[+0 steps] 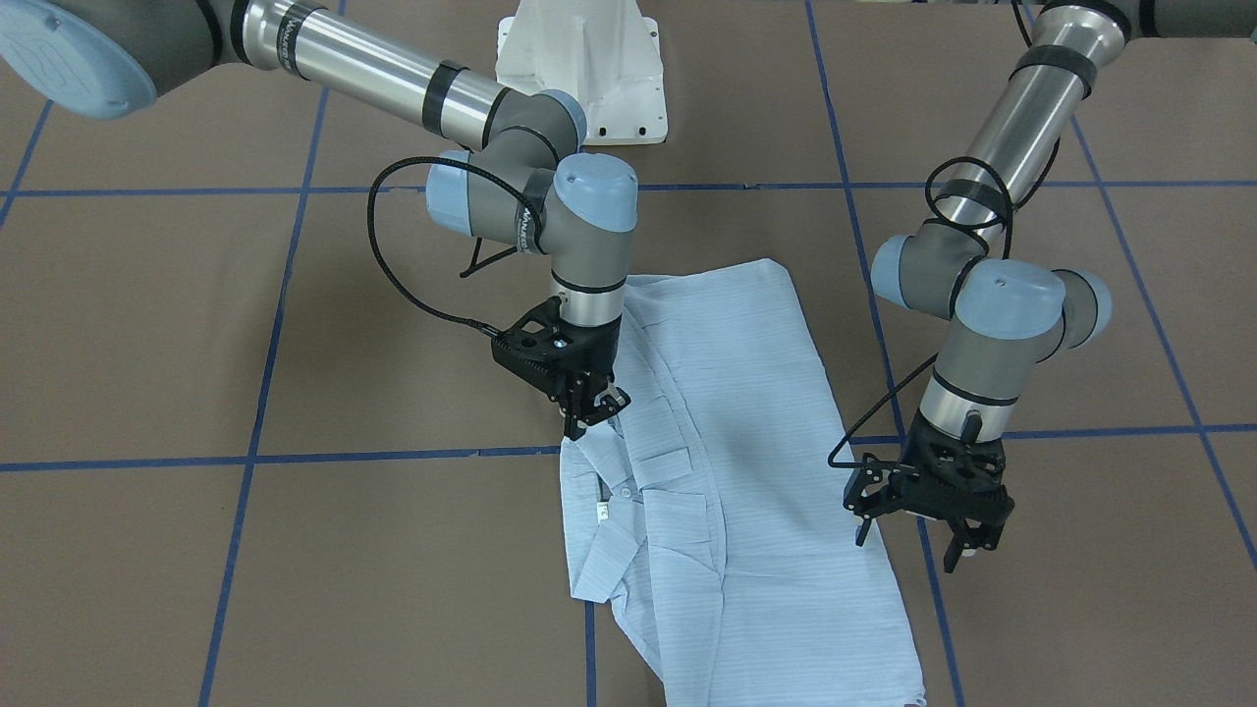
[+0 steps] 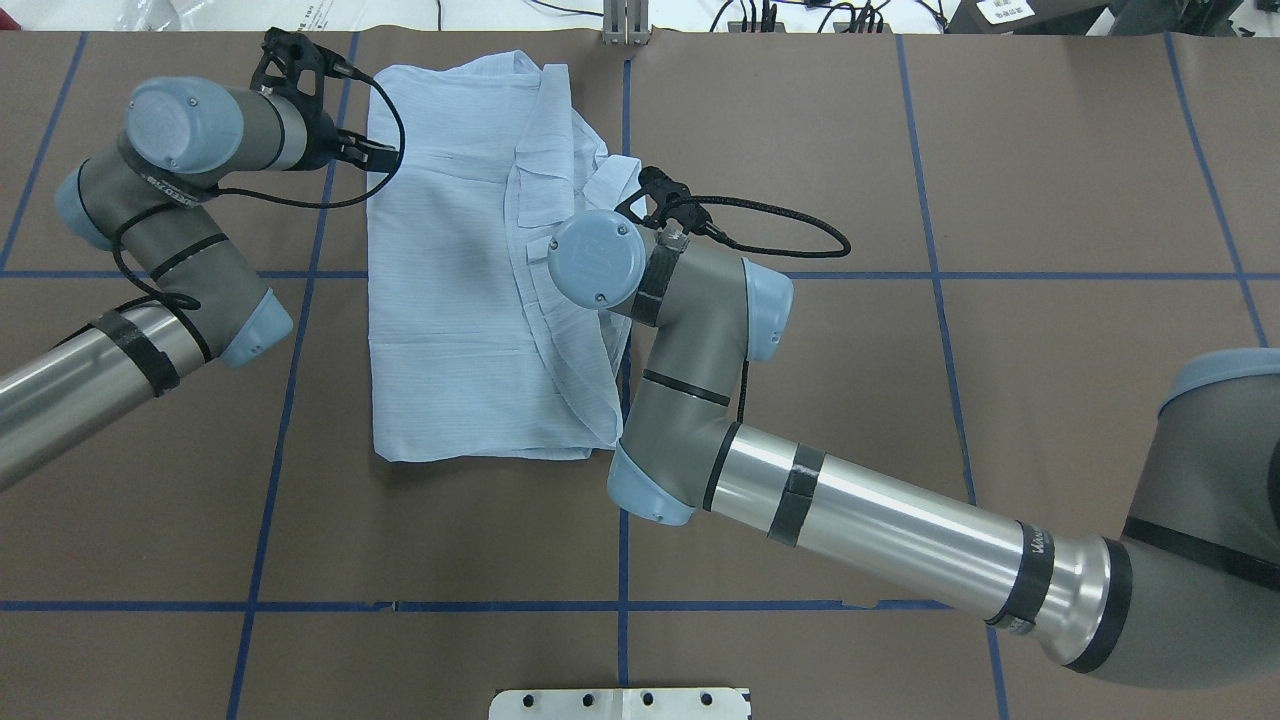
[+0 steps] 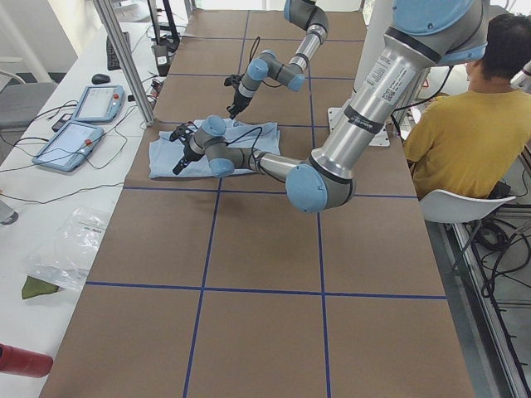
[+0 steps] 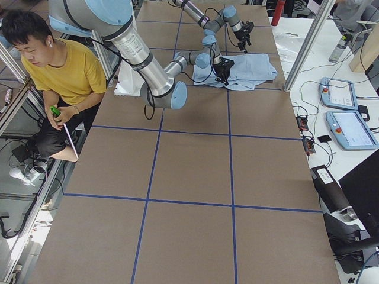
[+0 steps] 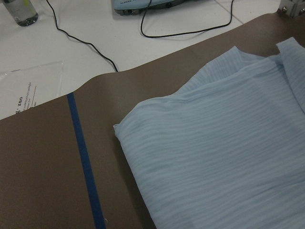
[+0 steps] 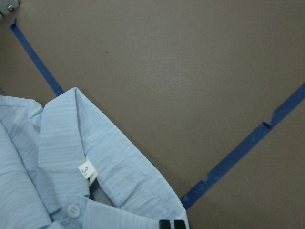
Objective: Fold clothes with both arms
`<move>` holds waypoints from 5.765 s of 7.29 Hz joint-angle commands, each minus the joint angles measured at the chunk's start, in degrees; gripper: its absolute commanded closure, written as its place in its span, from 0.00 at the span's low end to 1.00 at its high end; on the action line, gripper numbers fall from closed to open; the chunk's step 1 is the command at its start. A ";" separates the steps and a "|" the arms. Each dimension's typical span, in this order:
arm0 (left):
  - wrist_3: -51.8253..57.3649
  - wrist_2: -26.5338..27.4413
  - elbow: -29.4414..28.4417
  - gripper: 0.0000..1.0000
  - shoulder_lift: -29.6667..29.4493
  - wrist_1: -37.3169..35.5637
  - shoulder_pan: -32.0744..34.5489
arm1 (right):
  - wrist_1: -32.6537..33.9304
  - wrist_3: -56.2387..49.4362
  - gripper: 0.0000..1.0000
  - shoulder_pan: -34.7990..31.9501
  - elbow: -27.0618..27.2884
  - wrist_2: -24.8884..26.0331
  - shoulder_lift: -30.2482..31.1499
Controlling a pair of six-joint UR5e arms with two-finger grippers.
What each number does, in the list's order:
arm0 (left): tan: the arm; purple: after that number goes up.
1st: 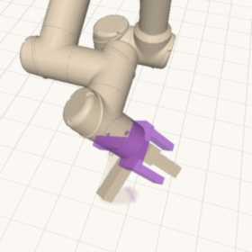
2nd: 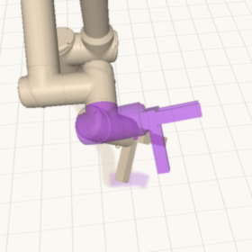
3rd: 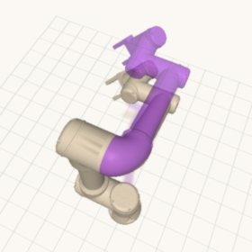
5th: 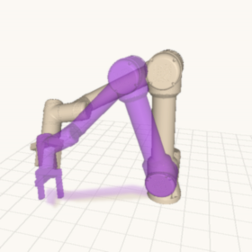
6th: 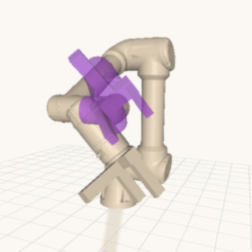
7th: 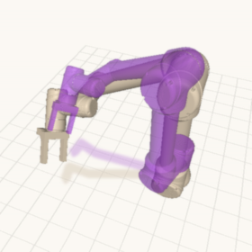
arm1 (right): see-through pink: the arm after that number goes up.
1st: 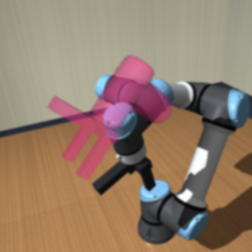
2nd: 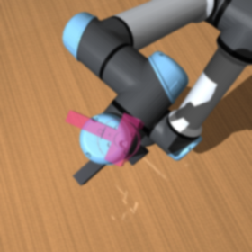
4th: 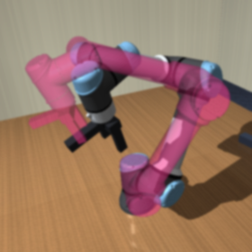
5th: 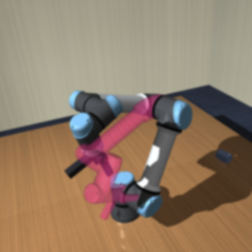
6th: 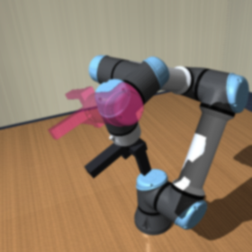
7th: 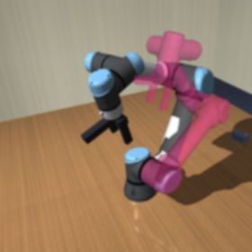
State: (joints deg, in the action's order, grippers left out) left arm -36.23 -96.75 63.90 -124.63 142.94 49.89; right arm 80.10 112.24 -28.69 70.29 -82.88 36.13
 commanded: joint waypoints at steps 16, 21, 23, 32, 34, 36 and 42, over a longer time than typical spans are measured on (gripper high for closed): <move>-0.95 -8.64 8.79 0.00 6.59 1.29 -1.11 | 29.74 -40.66 0.00 3.37 -2.70 -9.57 -10.11; -0.95 -8.55 8.70 0.00 6.68 1.29 -1.11 | 29.94 -47.11 0.00 3.29 -9.74 -8.79 -12.84; -0.95 -8.55 8.70 0.00 6.68 1.29 -1.11 | 29.59 -47.64 0.00 3.20 -10.09 -7.83 -12.66; -1.04 -8.55 8.70 0.00 6.68 1.37 -1.20 | 29.50 -49.13 0.00 3.02 -12.46 -4.22 -12.22; -1.12 -8.55 8.61 0.00 6.68 1.37 -1.20 | 31.51 -51.67 0.00 1.80 -12.29 -4.04 -12.05; -1.48 -8.55 8.61 0.00 6.68 1.37 -1.20 | 36.77 -54.92 0.00 0.48 -8.88 -3.69 -11.35; -1.65 -8.55 8.70 0.00 7.47 2.25 -1.28 | 45.51 -66.71 0.00 -4.18 32.09 -2.02 18.45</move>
State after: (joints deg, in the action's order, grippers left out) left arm -37.90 -105.29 72.56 -117.34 144.96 48.67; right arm 125.00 47.29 -31.81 97.93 -84.75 52.04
